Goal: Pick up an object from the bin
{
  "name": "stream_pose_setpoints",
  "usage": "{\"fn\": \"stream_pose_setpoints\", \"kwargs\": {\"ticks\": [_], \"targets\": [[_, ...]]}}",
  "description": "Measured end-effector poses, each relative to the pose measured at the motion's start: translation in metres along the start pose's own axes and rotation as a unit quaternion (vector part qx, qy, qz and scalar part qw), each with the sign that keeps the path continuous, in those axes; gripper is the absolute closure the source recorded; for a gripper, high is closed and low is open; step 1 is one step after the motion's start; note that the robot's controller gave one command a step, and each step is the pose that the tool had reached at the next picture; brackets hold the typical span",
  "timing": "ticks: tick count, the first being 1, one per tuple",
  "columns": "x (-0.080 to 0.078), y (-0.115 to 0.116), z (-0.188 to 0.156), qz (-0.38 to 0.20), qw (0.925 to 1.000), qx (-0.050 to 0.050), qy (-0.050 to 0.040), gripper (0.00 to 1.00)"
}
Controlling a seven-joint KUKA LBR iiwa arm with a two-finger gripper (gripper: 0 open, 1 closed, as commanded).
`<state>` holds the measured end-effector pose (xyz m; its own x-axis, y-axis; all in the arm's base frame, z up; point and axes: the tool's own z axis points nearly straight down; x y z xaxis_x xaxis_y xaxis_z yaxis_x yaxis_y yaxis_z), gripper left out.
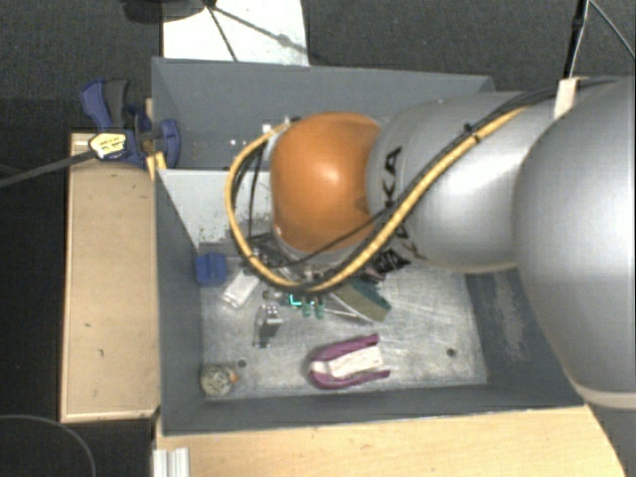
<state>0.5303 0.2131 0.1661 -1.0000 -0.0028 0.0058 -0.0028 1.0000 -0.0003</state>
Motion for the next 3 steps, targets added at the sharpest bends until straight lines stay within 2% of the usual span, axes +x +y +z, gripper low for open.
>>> {"fn": "stream_pose_setpoints", "kwargs": {"ticks": [1,2,3], "targets": [[0.042,-0.088,0.048,-0.144,0.9896,0.001,-0.0015,0.00],[0.048,-0.146,0.068,-0.302,0.9534,0.001,-0.0024,0.00],[0.048,-0.144,0.067,-0.300,0.9541,0.000,-0.0030,1.00]]}}
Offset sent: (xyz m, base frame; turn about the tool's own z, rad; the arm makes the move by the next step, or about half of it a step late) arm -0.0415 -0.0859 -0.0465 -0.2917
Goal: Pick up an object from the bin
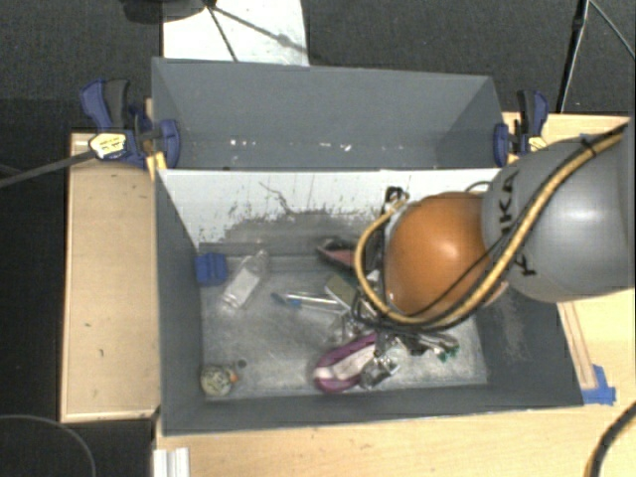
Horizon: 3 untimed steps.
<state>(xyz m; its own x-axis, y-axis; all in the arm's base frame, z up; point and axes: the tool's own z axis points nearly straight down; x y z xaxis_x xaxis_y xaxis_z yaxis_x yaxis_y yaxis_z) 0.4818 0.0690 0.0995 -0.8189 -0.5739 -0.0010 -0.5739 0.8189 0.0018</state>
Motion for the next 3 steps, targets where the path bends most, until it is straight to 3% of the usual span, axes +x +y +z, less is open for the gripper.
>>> {"fn": "stream_pose_setpoints", "kwargs": {"ticks": [1,2,3], "targets": [[-0.019,0.007,-0.145,-0.014,0.9999,0.003,-0.0049,1.00],[-0.025,0.021,-0.129,-0.194,0.9810,0.000,0.0008,1.00],[-0.019,0.033,-0.045,-0.326,0.9452,-0.001,0.0014,1.00]]}}
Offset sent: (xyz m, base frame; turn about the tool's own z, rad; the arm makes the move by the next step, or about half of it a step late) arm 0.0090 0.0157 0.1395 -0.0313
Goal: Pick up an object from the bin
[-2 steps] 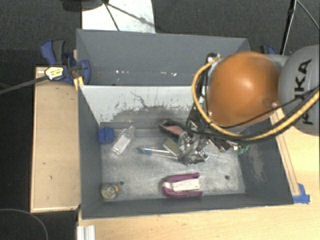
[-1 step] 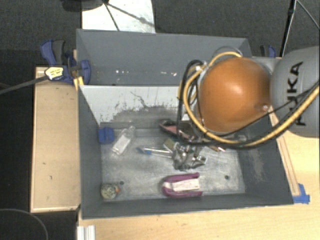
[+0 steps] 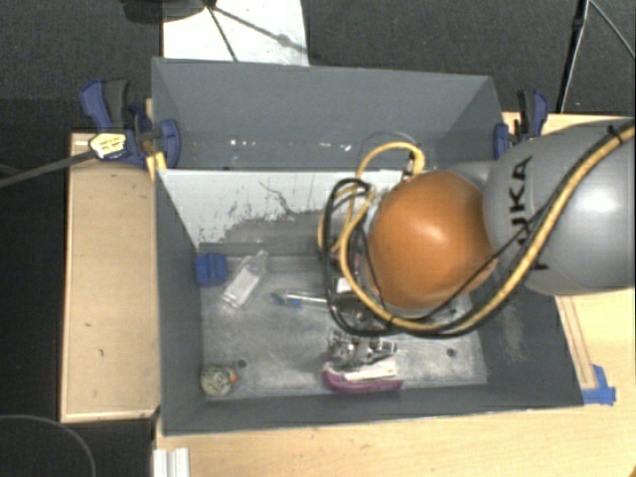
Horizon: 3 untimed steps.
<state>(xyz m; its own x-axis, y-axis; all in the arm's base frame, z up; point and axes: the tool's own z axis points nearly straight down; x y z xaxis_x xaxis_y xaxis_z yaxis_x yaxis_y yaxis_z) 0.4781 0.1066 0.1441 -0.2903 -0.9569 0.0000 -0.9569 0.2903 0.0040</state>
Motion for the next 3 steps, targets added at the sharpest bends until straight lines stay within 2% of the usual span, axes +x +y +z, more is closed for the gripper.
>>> {"fn": "stream_pose_setpoints", "kwargs": {"ticks": [1,2,3], "targets": [[-0.051,-0.075,0.003,0.041,0.9991,0.005,-0.0032,1.00],[-0.049,-0.073,0.003,0.043,0.9991,0.002,-0.0013,0.00],[0.017,-0.093,0.037,0.071,0.9975,0.001,0.0005,0.00]]}}
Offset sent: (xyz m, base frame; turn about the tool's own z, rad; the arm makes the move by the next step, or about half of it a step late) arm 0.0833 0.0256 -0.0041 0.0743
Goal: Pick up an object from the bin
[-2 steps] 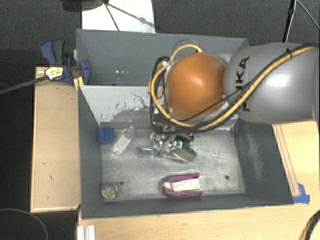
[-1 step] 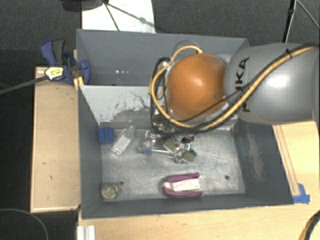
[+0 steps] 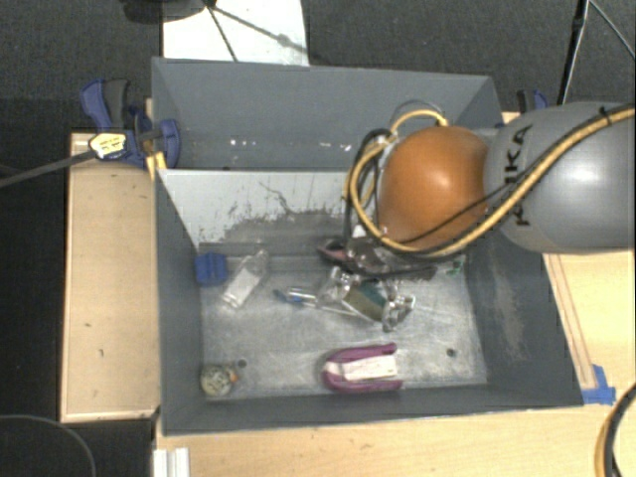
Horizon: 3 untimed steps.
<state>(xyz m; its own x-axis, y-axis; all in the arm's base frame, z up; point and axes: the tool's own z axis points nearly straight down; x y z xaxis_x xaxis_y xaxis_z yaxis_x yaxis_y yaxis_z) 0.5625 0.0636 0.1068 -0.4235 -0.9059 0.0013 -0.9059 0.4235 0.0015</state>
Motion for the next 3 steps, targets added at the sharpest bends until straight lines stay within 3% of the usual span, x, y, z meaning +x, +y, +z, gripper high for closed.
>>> {"fn": "stream_pose_setpoints", "kwargs": {"ticks": [1,2,3], "targets": [[0.035,-0.034,0.007,0.015,0.9999,0.001,-0.0022,0.00],[0.026,-0.023,-0.053,0.022,0.9997,0.004,-0.0037,0.00],[0.053,-0.023,0.037,0.051,0.9987,0.001,-0.0044,0.00]]}}
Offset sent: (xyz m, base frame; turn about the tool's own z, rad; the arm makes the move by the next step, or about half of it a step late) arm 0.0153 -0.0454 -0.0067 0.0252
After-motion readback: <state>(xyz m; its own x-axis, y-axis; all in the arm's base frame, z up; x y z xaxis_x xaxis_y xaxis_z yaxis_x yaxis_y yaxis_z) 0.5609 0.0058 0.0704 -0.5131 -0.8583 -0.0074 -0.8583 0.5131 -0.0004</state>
